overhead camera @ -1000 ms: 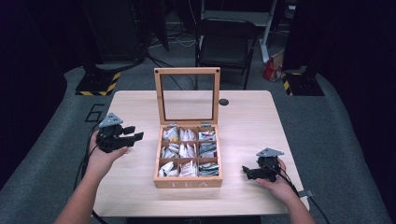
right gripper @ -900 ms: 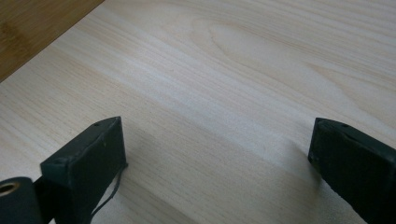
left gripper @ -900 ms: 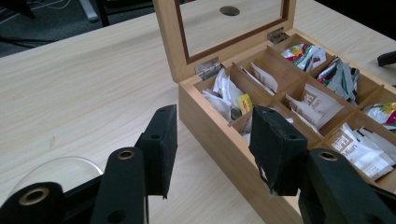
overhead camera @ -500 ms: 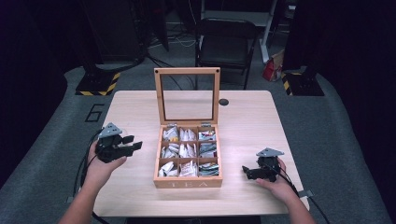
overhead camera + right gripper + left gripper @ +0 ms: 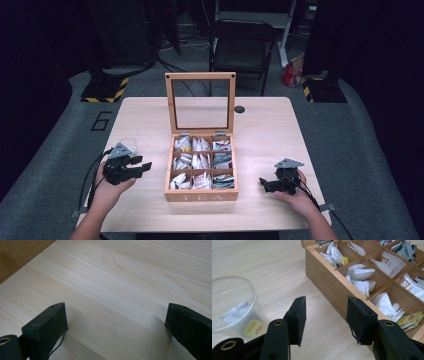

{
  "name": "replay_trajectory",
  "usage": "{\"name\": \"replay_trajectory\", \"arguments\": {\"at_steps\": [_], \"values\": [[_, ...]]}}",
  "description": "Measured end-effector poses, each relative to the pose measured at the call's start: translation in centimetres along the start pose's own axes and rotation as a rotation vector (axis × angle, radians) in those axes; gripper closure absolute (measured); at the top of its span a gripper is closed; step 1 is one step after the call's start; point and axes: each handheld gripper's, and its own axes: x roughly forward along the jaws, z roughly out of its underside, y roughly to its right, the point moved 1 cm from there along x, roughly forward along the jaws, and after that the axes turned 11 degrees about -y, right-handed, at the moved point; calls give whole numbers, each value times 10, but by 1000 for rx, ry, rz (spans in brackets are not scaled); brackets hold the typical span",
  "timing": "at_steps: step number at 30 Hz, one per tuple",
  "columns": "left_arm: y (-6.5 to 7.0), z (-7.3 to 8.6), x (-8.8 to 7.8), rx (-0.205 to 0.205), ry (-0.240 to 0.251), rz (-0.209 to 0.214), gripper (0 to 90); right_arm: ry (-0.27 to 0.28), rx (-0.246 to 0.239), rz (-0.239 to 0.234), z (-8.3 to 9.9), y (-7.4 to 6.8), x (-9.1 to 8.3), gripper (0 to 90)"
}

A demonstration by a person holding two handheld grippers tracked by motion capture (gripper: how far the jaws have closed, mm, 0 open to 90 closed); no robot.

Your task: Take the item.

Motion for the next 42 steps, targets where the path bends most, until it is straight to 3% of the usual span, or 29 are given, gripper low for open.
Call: {"name": "replay_trajectory", "arguments": {"at_steps": [6,17,30,32,42], "values": [[0,12,9,12,7,17,494,0,1,0,0,0,0,35],[-2,30,20,-23,18,16,489,0,1,0,0,0,0,34],[-2,44,34,-25,-27,31,484,0,1,0,0,0,0,34],[-1,45,37,-47,-27,41,482,0,0,0,0,0,0,35],[2,48,45,-22,-48,19,468,0,1,0,0,0,0,35]]}}
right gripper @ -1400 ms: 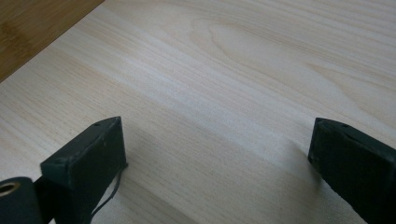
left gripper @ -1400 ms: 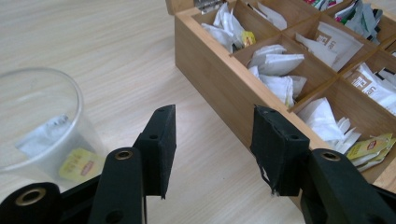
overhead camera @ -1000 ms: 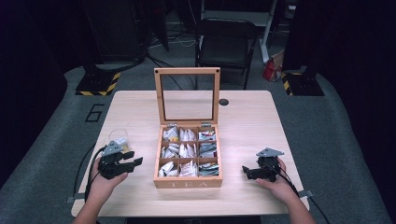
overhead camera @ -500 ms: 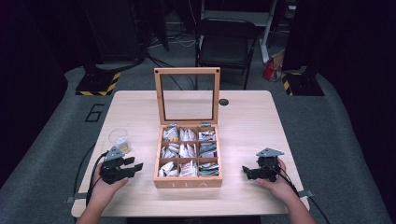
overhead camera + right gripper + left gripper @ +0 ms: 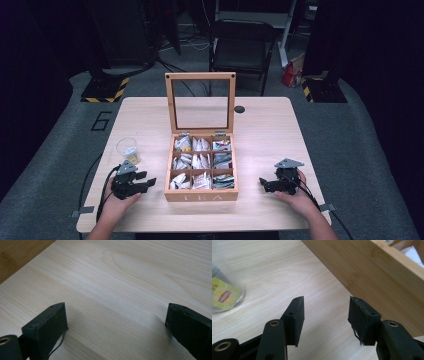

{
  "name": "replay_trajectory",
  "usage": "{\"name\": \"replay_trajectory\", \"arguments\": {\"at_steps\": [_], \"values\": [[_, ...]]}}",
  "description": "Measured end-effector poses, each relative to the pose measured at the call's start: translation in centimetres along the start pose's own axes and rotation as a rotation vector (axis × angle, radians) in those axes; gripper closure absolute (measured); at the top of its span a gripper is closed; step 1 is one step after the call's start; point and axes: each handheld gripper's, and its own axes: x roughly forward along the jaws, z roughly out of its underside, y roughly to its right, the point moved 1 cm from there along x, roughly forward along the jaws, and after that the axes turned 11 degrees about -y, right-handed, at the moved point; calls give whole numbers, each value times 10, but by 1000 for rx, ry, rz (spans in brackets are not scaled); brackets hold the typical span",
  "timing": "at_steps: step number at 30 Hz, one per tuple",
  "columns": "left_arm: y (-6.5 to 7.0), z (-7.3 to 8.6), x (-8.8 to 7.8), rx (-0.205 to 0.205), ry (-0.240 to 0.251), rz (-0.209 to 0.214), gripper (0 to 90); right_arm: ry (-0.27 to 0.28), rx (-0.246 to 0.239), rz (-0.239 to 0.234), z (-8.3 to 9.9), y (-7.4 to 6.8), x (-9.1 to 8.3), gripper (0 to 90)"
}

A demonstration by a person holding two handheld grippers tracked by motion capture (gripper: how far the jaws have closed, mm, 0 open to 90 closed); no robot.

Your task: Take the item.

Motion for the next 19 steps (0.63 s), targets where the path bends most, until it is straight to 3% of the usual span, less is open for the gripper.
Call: {"name": "replay_trajectory", "arguments": {"at_steps": [5,19], "values": [[1,1,2,16,-27,-3,466,0,-2,0,0,0,0,35],[4,-1,-1,10,-11,16,464,0,0,0,0,0,0,34]]}}
